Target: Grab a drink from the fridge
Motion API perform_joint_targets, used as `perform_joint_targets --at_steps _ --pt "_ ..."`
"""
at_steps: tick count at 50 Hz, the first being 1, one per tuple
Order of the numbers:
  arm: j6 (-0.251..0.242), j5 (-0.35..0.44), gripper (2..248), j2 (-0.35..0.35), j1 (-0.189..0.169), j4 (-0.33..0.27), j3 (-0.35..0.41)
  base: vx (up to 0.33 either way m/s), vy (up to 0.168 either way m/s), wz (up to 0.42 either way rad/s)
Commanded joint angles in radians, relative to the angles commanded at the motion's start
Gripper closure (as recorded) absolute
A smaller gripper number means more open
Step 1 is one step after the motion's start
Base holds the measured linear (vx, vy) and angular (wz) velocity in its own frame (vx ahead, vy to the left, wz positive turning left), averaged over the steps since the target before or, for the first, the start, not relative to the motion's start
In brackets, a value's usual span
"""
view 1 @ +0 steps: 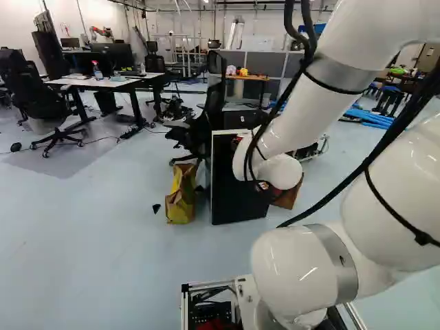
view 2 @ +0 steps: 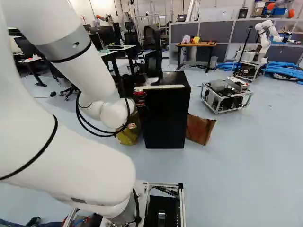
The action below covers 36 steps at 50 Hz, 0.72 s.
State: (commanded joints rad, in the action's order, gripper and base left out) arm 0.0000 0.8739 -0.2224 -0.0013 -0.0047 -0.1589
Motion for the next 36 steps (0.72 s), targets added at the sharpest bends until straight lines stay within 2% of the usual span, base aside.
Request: perform_joint_targets --at_steps 18,36 --pt "0.0 -0.001 152 -0.043 0.001 0.004 0.054 0.0 0.0 0.0" --pt "0.0 -0.001 152 -0.057 0.001 0.005 0.072 0.0 0.0 0.0"
